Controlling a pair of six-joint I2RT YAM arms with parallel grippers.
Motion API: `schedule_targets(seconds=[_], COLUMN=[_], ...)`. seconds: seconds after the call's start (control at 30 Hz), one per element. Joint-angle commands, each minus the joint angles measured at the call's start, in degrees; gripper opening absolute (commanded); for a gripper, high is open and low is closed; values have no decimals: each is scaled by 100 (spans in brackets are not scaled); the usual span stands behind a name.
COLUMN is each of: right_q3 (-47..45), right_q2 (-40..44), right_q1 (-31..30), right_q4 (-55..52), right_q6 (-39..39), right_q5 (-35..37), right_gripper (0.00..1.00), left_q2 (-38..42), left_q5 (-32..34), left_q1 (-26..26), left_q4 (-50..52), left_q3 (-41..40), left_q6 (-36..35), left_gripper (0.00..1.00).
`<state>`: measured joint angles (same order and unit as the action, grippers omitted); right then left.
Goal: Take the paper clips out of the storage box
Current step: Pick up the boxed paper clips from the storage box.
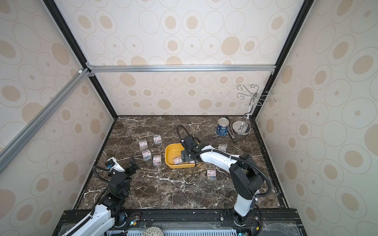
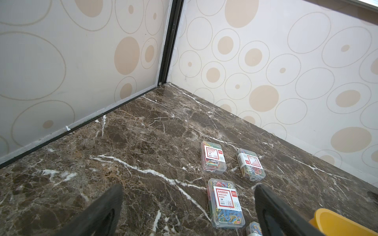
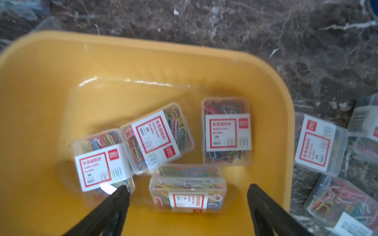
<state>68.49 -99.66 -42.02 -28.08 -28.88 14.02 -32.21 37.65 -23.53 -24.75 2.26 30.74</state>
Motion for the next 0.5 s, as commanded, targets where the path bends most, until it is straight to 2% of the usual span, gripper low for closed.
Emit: schedule_targets(seconds=[0.0,0.2,0.47], right_q3=[-47,125,355], right_q2=[-199,-519,-988], right_q1=[2,-52,-45], right_q4=[-231,-227,-236], right_q6=[-291,-249,-271], right_q5=[82,22,75], right_gripper=[93,96,86], left_q2=[11,11,15], left_q5=[122,123,129], left_q1=[15,15,14], left_q4=[41,40,38], left_q3=[73,73,66], left_q6=[134,136,134], left_gripper=[100,100,100])
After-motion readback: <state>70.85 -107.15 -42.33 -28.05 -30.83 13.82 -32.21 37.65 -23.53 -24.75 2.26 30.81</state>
